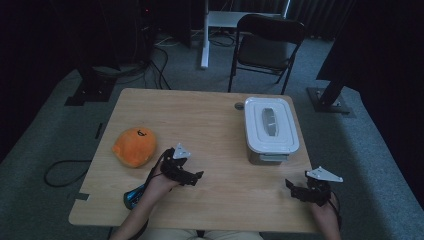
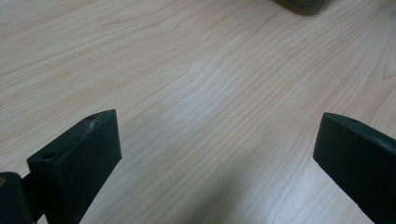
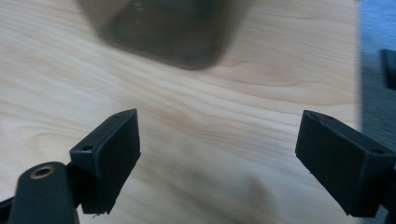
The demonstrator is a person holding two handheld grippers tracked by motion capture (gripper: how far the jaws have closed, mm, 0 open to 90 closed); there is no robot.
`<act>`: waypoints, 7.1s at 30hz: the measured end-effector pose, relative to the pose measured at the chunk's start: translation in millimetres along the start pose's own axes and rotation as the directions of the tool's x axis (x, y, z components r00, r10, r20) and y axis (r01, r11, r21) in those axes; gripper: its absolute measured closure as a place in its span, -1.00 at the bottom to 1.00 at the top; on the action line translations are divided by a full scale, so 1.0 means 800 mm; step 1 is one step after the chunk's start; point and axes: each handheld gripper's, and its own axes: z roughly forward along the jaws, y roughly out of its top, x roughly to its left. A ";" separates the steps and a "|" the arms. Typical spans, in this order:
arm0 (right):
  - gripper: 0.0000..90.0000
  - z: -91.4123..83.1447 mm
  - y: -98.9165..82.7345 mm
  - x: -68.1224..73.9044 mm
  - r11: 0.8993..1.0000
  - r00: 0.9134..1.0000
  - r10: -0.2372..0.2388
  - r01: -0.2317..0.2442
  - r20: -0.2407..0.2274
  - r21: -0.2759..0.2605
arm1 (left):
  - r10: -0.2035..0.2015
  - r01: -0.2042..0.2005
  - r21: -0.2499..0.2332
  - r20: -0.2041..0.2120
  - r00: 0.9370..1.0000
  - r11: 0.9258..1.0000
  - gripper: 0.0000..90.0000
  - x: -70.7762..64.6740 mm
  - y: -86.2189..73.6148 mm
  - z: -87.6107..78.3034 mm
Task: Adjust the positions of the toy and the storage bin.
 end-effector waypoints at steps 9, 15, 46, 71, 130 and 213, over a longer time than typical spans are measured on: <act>-0.70 0.014 0.009 -0.035 0.999 0.997 0.040 -0.042 0.073 0.023 | 0.055 -0.056 0.031 0.026 0.998 0.998 -0.96 -0.015 0.031 0.038; -0.70 0.029 0.017 -0.054 0.998 0.994 0.046 -0.050 0.101 0.035 | 0.068 -0.068 0.004 0.032 0.997 0.998 -0.96 -0.026 0.054 0.064; -0.69 0.112 0.089 -0.095 0.998 0.990 0.057 -0.060 0.125 0.021 | 0.021 -0.022 0.080 0.013 1.000 0.997 -0.96 0.008 0.142 0.198; -0.59 0.130 0.100 -0.087 0.998 0.998 0.067 -0.067 0.003 0.004 | 0.082 -0.079 0.078 -0.041 0.996 0.994 -0.96 0.003 0.177 0.196; -0.59 0.130 0.091 0.045 0.995 0.985 -0.101 0.097 -0.138 -0.033 | 0.032 -0.027 0.053 -0.103 0.994 0.998 -0.96 0.044 0.051 0.066; -0.51 0.141 0.127 0.063 0.986 0.948 -0.164 0.156 -0.272 -0.051 | 0.093 -0.086 0.066 -0.112 0.989 0.994 -0.95 0.034 0.049 0.034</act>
